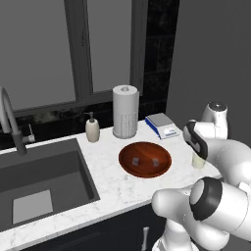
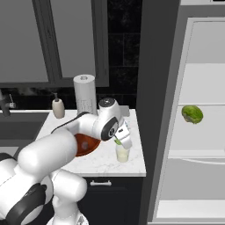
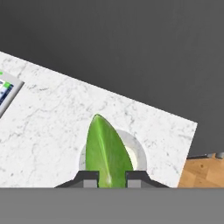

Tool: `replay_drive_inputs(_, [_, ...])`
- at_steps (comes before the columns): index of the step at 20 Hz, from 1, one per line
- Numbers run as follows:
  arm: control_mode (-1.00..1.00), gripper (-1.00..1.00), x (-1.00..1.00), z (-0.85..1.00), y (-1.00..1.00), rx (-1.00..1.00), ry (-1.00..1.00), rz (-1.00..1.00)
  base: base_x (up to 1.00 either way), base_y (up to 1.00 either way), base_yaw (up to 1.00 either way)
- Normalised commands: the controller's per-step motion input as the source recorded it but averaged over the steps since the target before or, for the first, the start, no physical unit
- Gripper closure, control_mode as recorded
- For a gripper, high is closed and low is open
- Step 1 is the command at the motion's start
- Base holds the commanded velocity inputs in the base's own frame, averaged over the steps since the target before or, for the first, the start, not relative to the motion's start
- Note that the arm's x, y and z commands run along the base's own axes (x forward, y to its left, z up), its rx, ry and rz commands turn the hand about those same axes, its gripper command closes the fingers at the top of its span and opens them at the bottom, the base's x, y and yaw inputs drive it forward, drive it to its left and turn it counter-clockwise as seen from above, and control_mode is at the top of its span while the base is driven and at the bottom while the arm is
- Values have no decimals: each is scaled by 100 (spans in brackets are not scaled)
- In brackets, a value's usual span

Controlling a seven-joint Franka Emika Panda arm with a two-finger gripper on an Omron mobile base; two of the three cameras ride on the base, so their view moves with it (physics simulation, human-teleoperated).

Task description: Grab a lemon wedge from the fridge and one ice cube from the ice bowl, and put them in the glass of lemonade.

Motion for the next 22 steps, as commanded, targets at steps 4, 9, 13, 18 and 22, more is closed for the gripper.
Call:
replay_drive_inputs(4, [-100,100,0,3,-10,0,0,0,0,0,0])
replay_drive_inputs(9, [-100,100,0,2,0,0,0,0,0,0,0])
replay_drive_inputs(13, [-100,100,0,0,0,0,0,0,0,0,0])
replay_drive_inputs(18, [-100,-100,0,0,0,0,0,0,0,0,0])
replay_drive_inputs(22, [-100,-100,0,0,0,0,0,0,0,0,0])
